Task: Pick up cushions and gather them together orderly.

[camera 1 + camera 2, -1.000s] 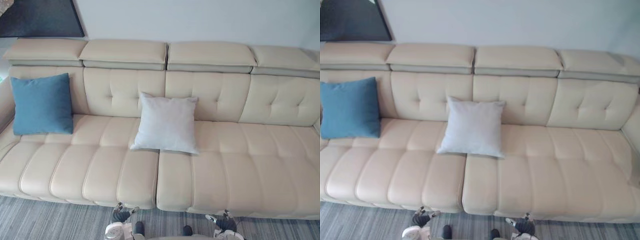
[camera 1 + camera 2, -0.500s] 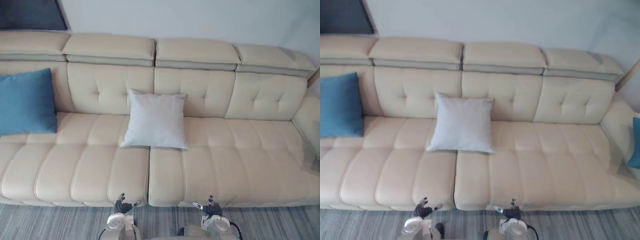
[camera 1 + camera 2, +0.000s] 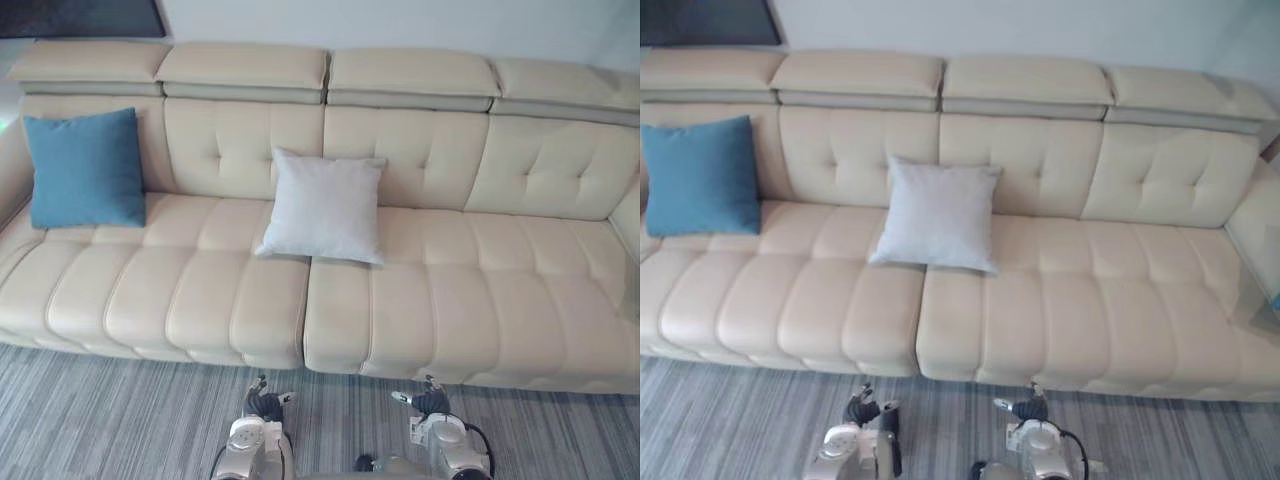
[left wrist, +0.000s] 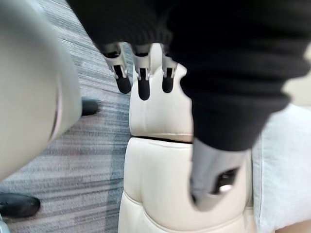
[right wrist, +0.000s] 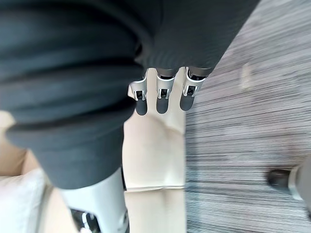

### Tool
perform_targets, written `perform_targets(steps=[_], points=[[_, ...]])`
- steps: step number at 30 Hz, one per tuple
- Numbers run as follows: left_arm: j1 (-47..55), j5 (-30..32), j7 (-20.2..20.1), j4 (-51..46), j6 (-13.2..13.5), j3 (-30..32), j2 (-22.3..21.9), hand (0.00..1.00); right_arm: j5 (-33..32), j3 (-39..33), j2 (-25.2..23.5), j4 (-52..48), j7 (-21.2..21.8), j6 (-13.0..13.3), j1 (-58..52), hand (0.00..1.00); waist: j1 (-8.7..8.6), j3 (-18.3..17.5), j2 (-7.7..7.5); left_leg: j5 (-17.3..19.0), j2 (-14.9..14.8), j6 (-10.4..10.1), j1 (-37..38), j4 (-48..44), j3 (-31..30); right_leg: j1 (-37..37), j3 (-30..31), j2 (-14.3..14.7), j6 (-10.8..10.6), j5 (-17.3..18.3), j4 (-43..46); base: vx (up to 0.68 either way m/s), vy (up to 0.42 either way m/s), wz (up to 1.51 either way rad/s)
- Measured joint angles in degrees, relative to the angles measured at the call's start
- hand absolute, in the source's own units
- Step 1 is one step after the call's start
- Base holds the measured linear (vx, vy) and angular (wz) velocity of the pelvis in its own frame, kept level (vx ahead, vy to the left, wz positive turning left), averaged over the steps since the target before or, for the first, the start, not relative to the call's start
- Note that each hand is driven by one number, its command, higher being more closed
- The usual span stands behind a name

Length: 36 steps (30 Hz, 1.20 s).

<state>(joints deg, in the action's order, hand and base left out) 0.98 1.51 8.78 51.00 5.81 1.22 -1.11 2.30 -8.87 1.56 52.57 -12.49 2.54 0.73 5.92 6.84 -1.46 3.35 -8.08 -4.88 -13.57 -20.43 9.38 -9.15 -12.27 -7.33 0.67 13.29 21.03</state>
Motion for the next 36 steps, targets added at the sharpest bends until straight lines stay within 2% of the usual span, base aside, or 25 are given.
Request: perform_targets(steps=[1,2,4,6,11,14,18,21,23,24,25,26,27,28,29,30,32,33,34,35,36], points=[[0.19,0.00,-0.01,0.57,-0.01,0.12,-0.21,0.00,0.00,-0.02,0.23,0.27,0.16,-0.19,-0.57,0.00,0.14,-0.73,1.36,3.92,0.23,-0.32,1.47,0.74,-2.13,-0.98,0.76,0.20,-0.93,-0.55,-0.22,-0.10,0.225,-0.25],[0.32,-0.02,-0.02,1.04,-0.04,0.30,0.08,0.00,-0.01,-0.06,0.14,0.50,0.20,-0.35,-0.76,0.00,0.14,-0.57,1.31,4.34,1.21,-0.66,1.84,1.54,-2.03,-1.20,1.99,-0.05,-1.57,-0.74,-0.37,-0.07,0.198,-0.35],[0.88,-0.13,0.02,1.10,-0.02,2.01,0.08,0.00,-0.04,-0.86,-1.70,0.71,0.54,-0.44,-2.21,0.00,0.03,-1.09,0.86,4.81,2.04,-0.02,3.46,3.61,-0.12,0.03,3.43,-0.38,-3.41,-3.09,-3.39,-0.01,0.138,-0.34],[1.11,-0.11,-0.06,2.02,-0.02,2.20,0.52,0.00,-0.07,-2.02,-2.56,0.74,0.85,-0.44,-3.15,0.00,-0.01,-1.86,0.90,5.25,2.85,0.35,4.03,4.35,0.65,0.73,4.47,-0.48,-4.24,-4.83,-6.00,0.02,0.175,-0.34],[1.07,0.19,-0.28,4.00,-0.04,2.89,0.50,0.00,-0.21,-4.46,-2.99,0.80,1.13,-0.43,-3.63,0.00,-0.83,-2.43,1.10,5.99,4.43,1.15,5.78,5.63,1.16,2.54,7.04,-0.55,-5.23,-8.10,-11.01,0.07,0.095,-0.28],[0.88,0.71,-0.52,4.91,-0.10,4.11,0.34,0.00,-0.21,-4.59,-3.21,0.82,1.23,-0.42,-4.43,0.00,-1.40,-3.17,0.91,6.06,4.56,1.14,7.32,6.27,2.66,3.30,8.65,-0.13,-5.60,-8.70,-12.56,0.12,0.031,-0.26],[0.28,1.83,-1.35,6.05,-0.35,4.46,0.35,0.00,-0.22,-6.20,-3.40,0.82,1.33,-0.40,-4.13,0.00,-1.70,-3.40,1.23,6.28,3.65,1.92,7.89,6.19,4.66,3.01,11.66,1.25,-5.21,-10.31,-14.72,0.14,0.004,-0.54],[0.09,1.92,-1.41,6.09,-0.64,4.49,0.38,0.00,-0.24,-6.66,-3.20,0.91,1.31,-0.37,-2.99,0.00,-1.73,-3.36,1.26,6.62,2.53,1.94,7.89,6.17,6.02,0.88,14.82,2.97,-4.44,-12.89,-15.48,0.07,-0.016,-0.91],[-0.28,2.02,-1.39,6.44,-0.85,4.59,0.54,0.00,-0.24,-6.58,-2.99,1.45,1.33,-0.31,-1.62,0.00,-1.60,-3.25,1.47,6.98,1.49,2.38,7.82,6.11,7.88,-1.36,14.69,4.61,-3.78,-16.13,-15.65,0.01,-0.007,-1.19],[-0.38,2.20,-1.36,6.81,-1.15,4.60,0.59,0.00,-0.23,-6.44,-2.72,2.81,1.32,-0.28,-0.11,0.00,-1.14,-3.19,1.59,6.96,0.42,2.43,7.82,6.26,9.08,-2.33,11.35,5.83,-2.16,-20.16,-18.11,-0.01,-0.075,-1.56],[-0.64,2.34,-1.39,6.90,-1.21,4.57,0.41,0.00,-0.20,-6.41,-2.50,3.12,1.27,-0.32,1.35,0.00,-0.73,-2.79,2.40,7.16,-1.23,2.46,8.04,6.70,11.72,-2.82,1.88,5.13,0.46,-18.61,-17.28,-0.03,-0.094,-1.44],[-0.97,2.36,-1.39,6.94,-1.27,4.43,0.46,0.00,-0.18,-6.57,-2.38,3.23,1.23,-0.34,1.45,0.00,-0.99,-2.72,2.37,7.18,-1.14,2.42,8.29,7.22,12.91,-3.35,-4.95,3.77,1.80,-14.93,-13.87,-0.04,-0.130,-1.15],[-1.64,2.35,-1.37,6.77,-1.23,3.84,0.74,0.00,-0.11,-6.62,-1.47,4.40,1.20,-0.30,1.57,0.00,-1.09,-2.56,2.03,7.19,-1.07,2.36,9.40,7.52,15.38,-2.80,-17.72,0.75,3.15,-8.88,-8.57,-0.03,-0.081,-0.82],[-1.65,2.35,-1.39,6.56,-1.17,3.84,1.71,0.00,-0.09,-6.63,-1.13,5.04,1.14,-0.42,1.50,0.00,-1.10,-2.19,1.59,7.53,-0.61,1.81,10.34,7.32,16.30,-1.15,-19.72,0.22,2.21,-7.76,-8.95,-0.02,-0.090,-0.74],[-1.79,2.34,-1.36,6.60,-1.19,3.82,1.77,0.00,-0.10,-6.62,-0.85,5.08,1.14,-0.41,1.51,0.00,-1.09,-1.63,2.11,7.91,-0.72,1.27,10.78,7.17,16.29,-0.89,-19.01,0.68,2.10,-7.84,-9.27,-0.04,-0.071,-0.49],[-1.96,2.36,-1.33,6.69,-1.18,3.29,2.19,0.00,-0.13,-6.60,-0.11,5.07,1.08,-0.30,1.45,0.00,-1.83,-0.95,2.52,8.24,-0.73,0.99,10.92,7.13,15.11,-0.91,-17.32,1.86,1.98,-7.69,-9.62,-0.06,-0.108,-0.41],[-2.02,2.36,-1.32,6.78,-1.17,2.93,3.05,0.00,-0.23,-6.58,0.48,5.97,1.06,-0.34,1.06,0.00,-2.13,-0.49,3.33,9.26,-2.86,0.38,9.44,2.46,14.39,-1.67,-16.57,2.60,2.55,-5.46,-7.79,-0.05,-0.140,-0.30],[-2.04,2.37,-1.32,6.77,-1.17,2.69,3.29,0.00,-0.40,-6.58,0.47,5.96,1.02,-0.34,0.71,0.00,-2.33,-0.03,3.06,9.61,-3.79,0.63,8.22,-1.00,13.42,-1.58,-16.59,2.72,2.77,-4.93,-7.21,-0.05,-0.163,-0.09],[-1.93,2.42,-1.37,6.52,-1.19,3.48,3.48,0.00,-1.38,-6.29,0.38,5.83,0.73,-0.37,-0.18,0.00,-2.37,1.37,2.66,9.14,-7.05,2.33,3.29,-13.98,9.97,-0.04,-16.68,3.97,3.60,-4.23,-6.92,-0.04,-0.149,-0.10],[-1.93,2.42,-1.36,6.28,-1.20,3.90,3.39,0.00,-1.49,-6.09,0.31,5.62,0.60,-0.39,-0.46,0.00,-2.19,1.91,2.71,8.73,-7.92,3.83,1.63,-18.36,8.49,0.73,-16.40,4.61,4.00,-3.98,-6.89,-0.04,-0.175,-0.27],[-1.21,2.29,-1.35,4.41,-1.13,4.43,3.53,0.00,-2.45,-6.07,-0.28,4.63,0.11,-0.42,-1.21,0.00,-1.74,2.85,2.93,9.54,-8.09,4.54,-2.63,-26.40,2.79,1.98,-15.31,6.14,4.81,-3.26,-6.55,-0.01,-0.093,-0.51]])
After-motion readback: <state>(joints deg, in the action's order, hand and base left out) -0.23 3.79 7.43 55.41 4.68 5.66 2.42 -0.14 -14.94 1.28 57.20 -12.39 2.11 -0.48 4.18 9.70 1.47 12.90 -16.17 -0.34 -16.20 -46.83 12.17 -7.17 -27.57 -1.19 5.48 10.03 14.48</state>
